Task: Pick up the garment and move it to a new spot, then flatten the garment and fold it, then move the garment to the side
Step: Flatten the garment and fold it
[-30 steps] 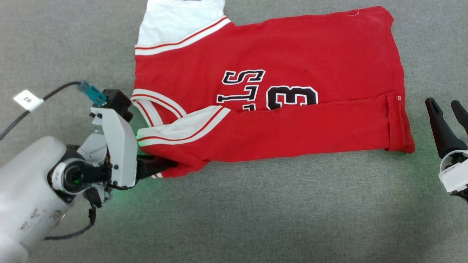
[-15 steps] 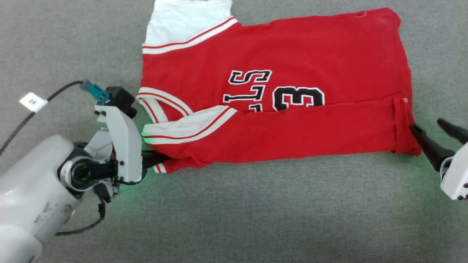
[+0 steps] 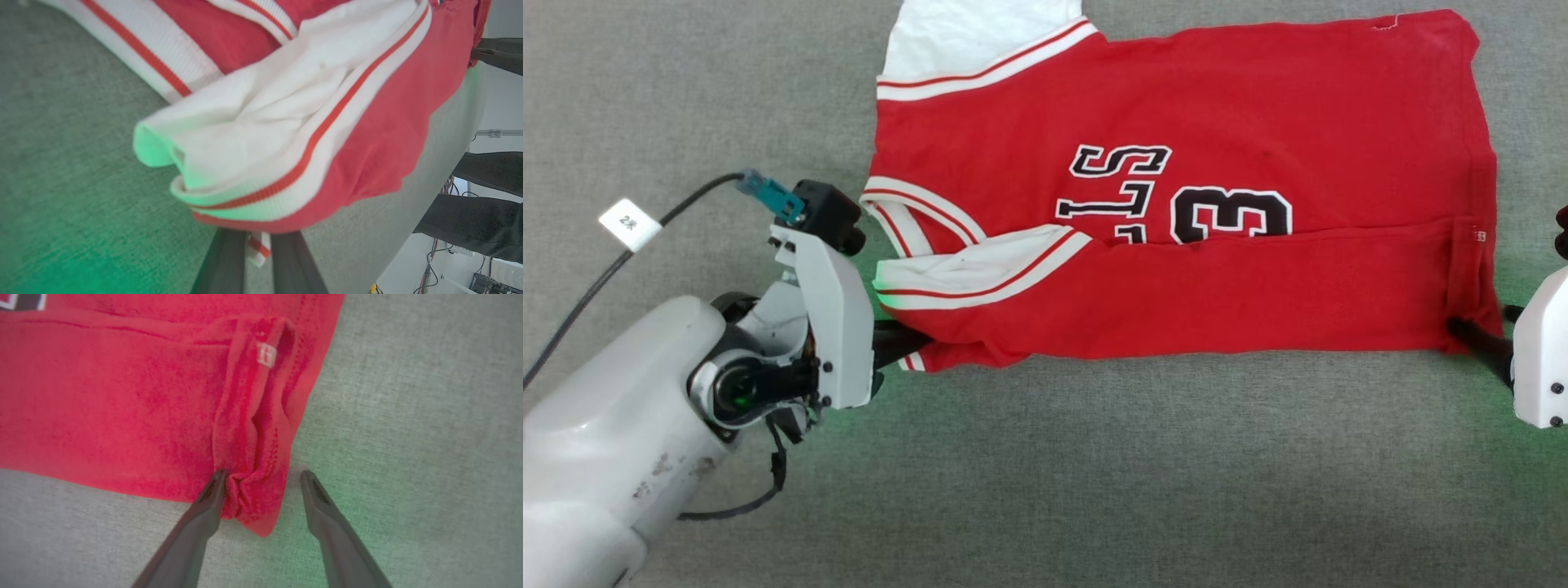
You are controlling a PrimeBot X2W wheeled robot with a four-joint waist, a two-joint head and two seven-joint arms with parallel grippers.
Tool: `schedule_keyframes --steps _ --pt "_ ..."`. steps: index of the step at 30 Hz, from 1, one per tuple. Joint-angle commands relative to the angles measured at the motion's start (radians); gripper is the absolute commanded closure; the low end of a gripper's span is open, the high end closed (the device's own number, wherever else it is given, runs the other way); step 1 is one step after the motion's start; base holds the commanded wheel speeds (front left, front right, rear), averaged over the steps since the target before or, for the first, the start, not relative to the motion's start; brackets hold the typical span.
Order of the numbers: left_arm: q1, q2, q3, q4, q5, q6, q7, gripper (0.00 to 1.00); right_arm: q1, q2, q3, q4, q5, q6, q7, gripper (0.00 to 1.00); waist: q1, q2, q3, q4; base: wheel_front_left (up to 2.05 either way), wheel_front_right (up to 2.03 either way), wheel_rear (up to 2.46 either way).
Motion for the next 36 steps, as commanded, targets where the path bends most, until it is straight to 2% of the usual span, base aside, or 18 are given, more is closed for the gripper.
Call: schedule_keyframes --steps 1,6,13,20,28,29,30,31,32,33,34,35,36 --pt "0.021 -0.021 -0.017 0.012 0.011 0.003 -0.007 1.0 0.001 0.017 0.001 0.017 0.007 -0.001 -0.006 1.0 0.0 -0.0001 0.001 0.004 0.0 0.0 0.0" --pt "0.036 -0.004 -0.003 -0.002 0.018 -0.002 -0.05 1.0 0.019 0.019 -0.034 0.018 0.005 -0.001 -0.053 1.0 0.0 -0.0001 -0.013 0.008 0.0 0.0 0.0" --pt "0.099 0.073 0.02 -0.108 0.026 -0.003 -0.138 1.0 0.115 0.018 -0.068 -0.054 0.039 -0.001 -0.088 1.0 0.0 -0.0001 -0.045 0.007 0.0 0.0 0.0" --pt "0.204 0.19 0.037 -0.297 0.031 0.051 -0.205 1.0 0.243 0.016 -0.104 -0.151 0.05 -0.001 -0.076 1.0 0.0 -0.0001 -0.062 0.008 0.0 0.0 0.0" --pt "0.287 0.273 0.036 -0.449 0.038 0.111 -0.247 1.0 0.337 0.032 -0.151 -0.229 0.056 -0.001 -0.063 1.0 0.0 -0.0001 -0.059 0.012 0.0 0.0 0.0" --pt "0.292 0.279 0.036 -0.459 0.047 0.118 -0.257 1.0 0.344 0.034 -0.149 -0.241 0.06 -0.001 -0.067 0.65 0.0 -0.0001 -0.06 0.013 0.0 0.0 0.0" --pt "0.299 0.282 0.041 -0.467 0.051 0.126 -0.274 0.96 0.344 0.042 -0.155 -0.254 0.062 -0.001 -0.083 0.12 0.0 -0.0001 -0.061 0.013 0.0 0.0 0.0" --pt "0.309 0.279 0.046 -0.472 0.049 0.132 -0.291 0.71 0.346 0.054 -0.166 -0.256 0.063 -0.001 -0.093 0.0 0.0 -0.0001 -0.064 0.013 0.0 0.0 0.0" --pt "0.319 0.277 0.049 -0.479 0.047 0.135 -0.308 0.59 0.35 0.059 -0.167 -0.266 0.064 -0.001 -0.104 0.0 0.0 -0.0001 -0.068 0.013 0.0 0.0 0.0" --pt "0.329 0.277 0.055 -0.487 0.047 0.14 -0.331 0.35 0.351 0.067 -0.171 -0.277 0.068 -0.001 -0.116 0.0 0.0 -0.0001 -0.072 0.013 0.0 0.0 0.0" --pt "0.34 0.277 0.065 -0.493 0.045 0.144 -0.359 0.05 0.349 0.08 -0.184 -0.284 0.071 -0.001 -0.131 0.0 0.0 -0.0001 -0.076 0.012 0.0 0.0 0.0" --pt "0.356 0.278 0.075 -0.5 0.041 0.151 -0.387 0.0 0.347 0.097 -0.198 -0.29 0.074 -0.001 -0.144 0.0 0.0 -0.0001 -0.081 0.012 0.0 0.0 0.0" --pt "0.373 0.279 0.081 -0.508 0.04 0.154 -0.416 0.0 0.342 0.111 -0.207 -0.298 0.075 -0.001 -0.159 0.0 0.0 -0.0001 -0.086 0.012 0.0 0.0 0.0"
